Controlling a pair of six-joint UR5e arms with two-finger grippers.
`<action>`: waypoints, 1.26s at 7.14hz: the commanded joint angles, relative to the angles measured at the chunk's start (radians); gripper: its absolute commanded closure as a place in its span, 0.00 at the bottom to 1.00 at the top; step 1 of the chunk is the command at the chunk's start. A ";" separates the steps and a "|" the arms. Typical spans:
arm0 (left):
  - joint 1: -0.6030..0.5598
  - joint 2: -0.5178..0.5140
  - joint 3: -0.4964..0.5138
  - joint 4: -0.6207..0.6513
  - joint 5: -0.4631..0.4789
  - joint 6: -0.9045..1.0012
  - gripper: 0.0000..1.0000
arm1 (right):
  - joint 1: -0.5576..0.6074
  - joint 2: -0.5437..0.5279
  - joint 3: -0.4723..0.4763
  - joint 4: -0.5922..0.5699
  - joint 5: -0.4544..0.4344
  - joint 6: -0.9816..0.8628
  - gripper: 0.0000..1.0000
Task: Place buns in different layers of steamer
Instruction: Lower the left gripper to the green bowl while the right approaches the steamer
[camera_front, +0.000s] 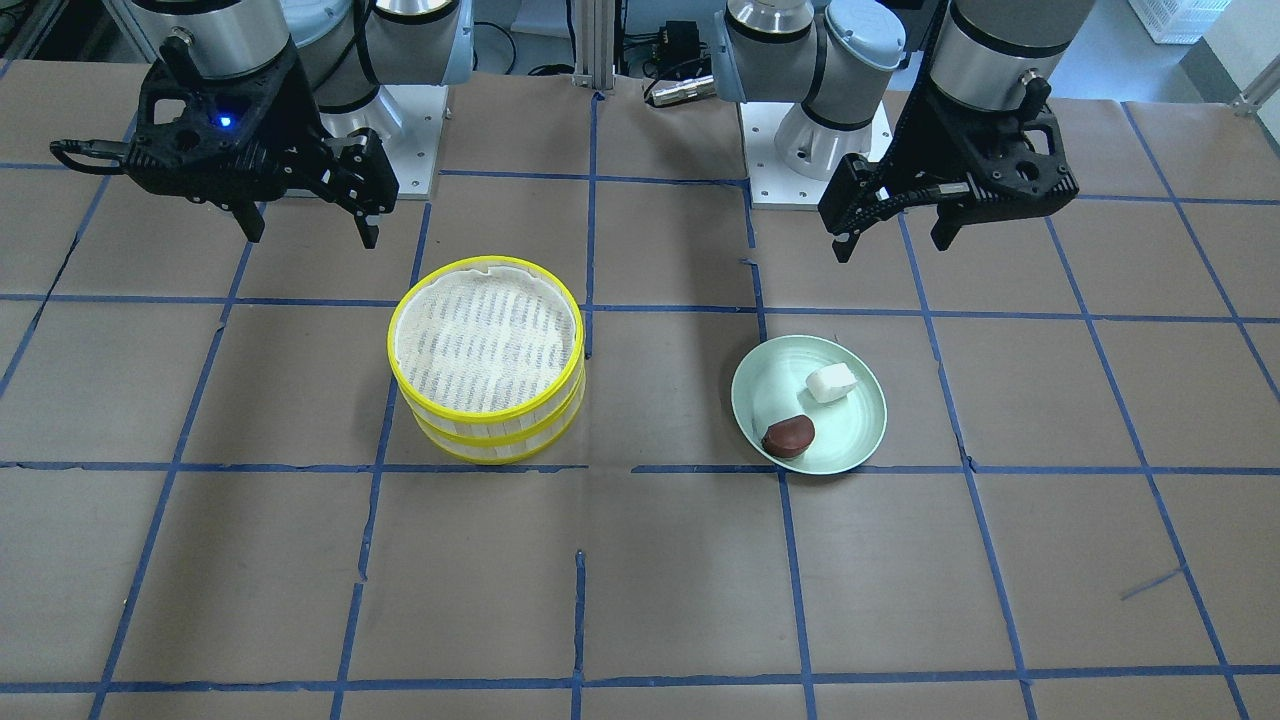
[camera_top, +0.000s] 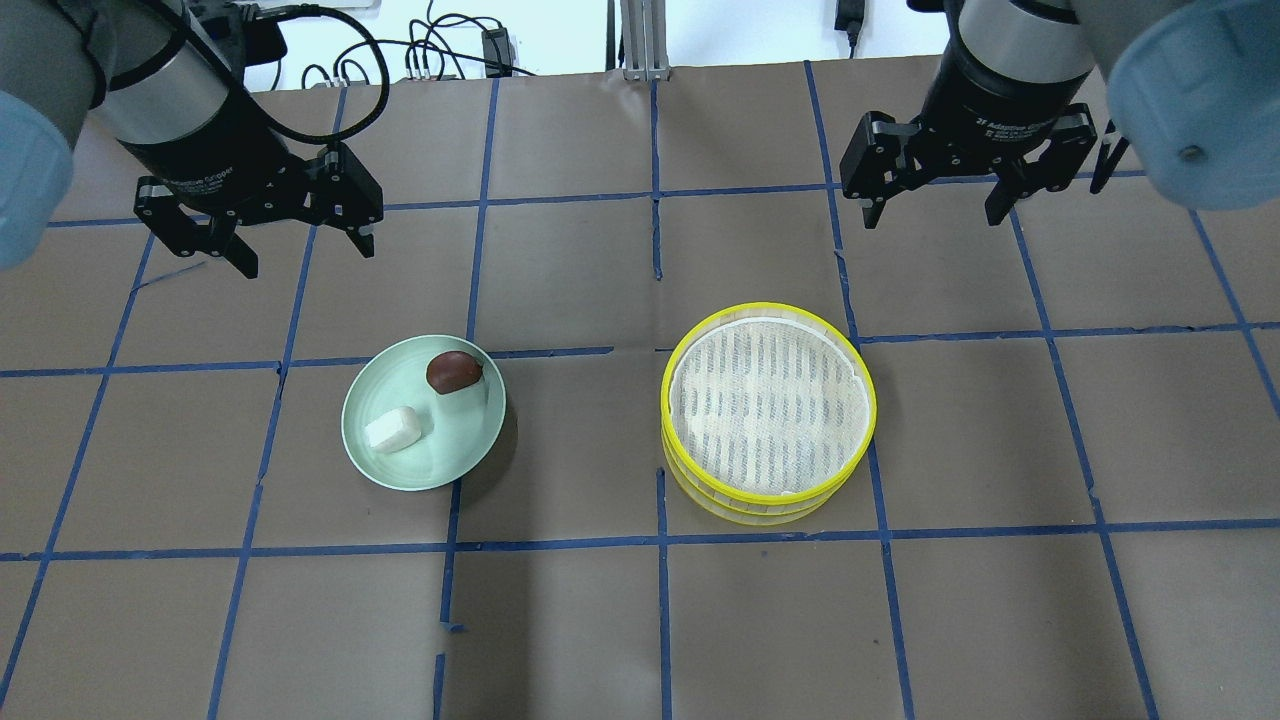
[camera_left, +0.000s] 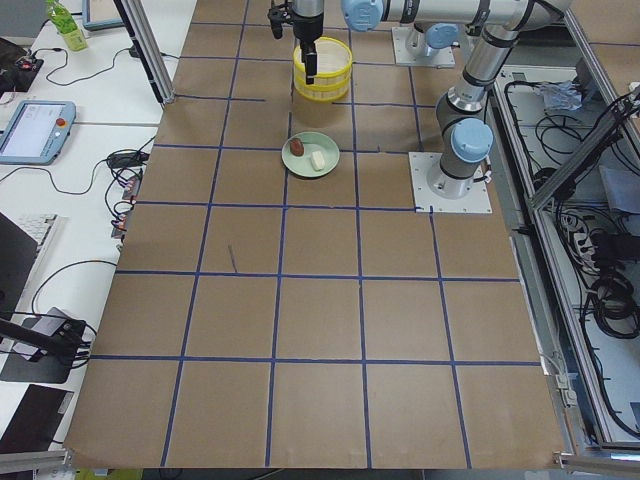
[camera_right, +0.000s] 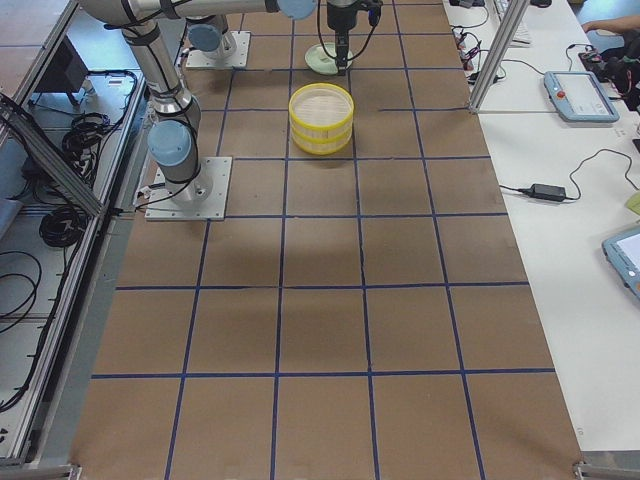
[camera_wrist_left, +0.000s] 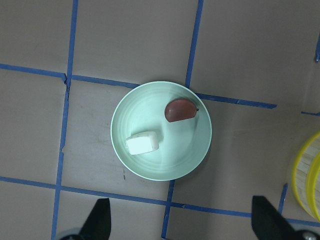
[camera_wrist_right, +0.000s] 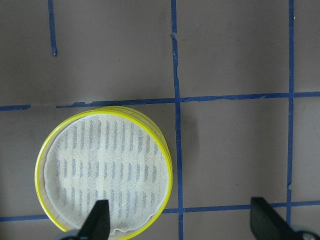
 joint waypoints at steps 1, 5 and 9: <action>0.002 0.001 -0.001 0.000 0.001 0.002 0.00 | -0.008 0.002 -0.008 0.013 -0.001 0.001 0.00; 0.014 0.010 -0.017 -0.015 0.002 0.069 0.00 | -0.014 0.002 0.002 0.021 -0.002 -0.005 0.00; 0.072 -0.044 -0.232 0.132 0.001 0.170 0.00 | -0.008 0.005 0.042 0.017 0.007 -0.014 0.00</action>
